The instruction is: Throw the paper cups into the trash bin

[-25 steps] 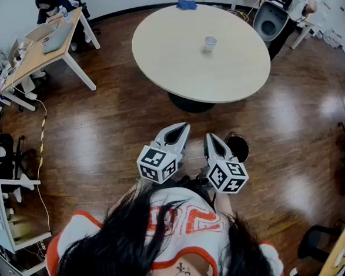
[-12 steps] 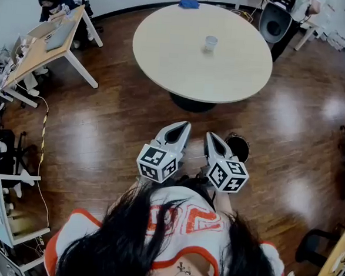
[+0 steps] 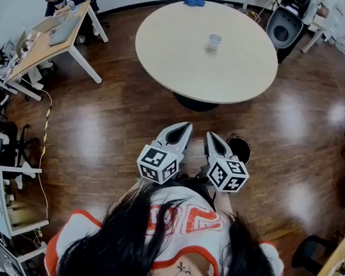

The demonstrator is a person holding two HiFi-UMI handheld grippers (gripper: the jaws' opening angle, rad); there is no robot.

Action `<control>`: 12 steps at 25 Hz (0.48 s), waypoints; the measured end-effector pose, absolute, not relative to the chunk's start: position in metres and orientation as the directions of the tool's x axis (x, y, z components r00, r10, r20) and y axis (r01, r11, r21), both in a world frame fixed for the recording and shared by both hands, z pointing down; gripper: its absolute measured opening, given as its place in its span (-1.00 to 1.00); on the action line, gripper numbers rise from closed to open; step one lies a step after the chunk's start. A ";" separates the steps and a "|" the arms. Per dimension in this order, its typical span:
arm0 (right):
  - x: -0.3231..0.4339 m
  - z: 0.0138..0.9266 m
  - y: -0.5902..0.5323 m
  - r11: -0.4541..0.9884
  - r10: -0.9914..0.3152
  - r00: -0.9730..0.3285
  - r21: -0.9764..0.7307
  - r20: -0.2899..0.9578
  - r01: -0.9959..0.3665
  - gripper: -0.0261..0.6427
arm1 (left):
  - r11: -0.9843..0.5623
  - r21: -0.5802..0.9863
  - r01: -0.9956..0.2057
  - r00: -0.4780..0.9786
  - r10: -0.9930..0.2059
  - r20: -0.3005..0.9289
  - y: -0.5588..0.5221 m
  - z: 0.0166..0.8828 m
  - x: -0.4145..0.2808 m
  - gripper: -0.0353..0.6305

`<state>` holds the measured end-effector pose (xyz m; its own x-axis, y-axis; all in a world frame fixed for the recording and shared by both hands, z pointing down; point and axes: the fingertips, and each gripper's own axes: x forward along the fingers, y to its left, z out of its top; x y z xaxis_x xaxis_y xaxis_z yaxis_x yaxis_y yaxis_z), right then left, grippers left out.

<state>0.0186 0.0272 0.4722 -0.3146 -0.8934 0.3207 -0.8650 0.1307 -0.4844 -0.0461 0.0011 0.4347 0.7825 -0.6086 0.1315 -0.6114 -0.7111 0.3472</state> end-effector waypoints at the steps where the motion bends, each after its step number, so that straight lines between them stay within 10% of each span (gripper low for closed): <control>1: 0.019 0.473 0.025 0.131 -0.893 -0.316 -0.487 0.321 -0.864 -0.92 | -0.710 0.345 -0.614 0.781 -0.611 0.132 -0.002 0.435 -0.046 -0.89; 12: 0.014 0.479 -0.017 0.116 -0.888 -0.308 -0.483 0.341 -0.868 -0.92 | -0.708 0.354 -0.612 0.782 -0.607 0.137 -0.050 0.442 -0.051 -0.89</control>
<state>0.0135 -0.0172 0.4790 -0.3079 -0.8883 0.3407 -0.8681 0.1157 -0.4828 -0.0507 -0.0503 0.4417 0.7824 -0.6075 0.1371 -0.6115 -0.7078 0.3537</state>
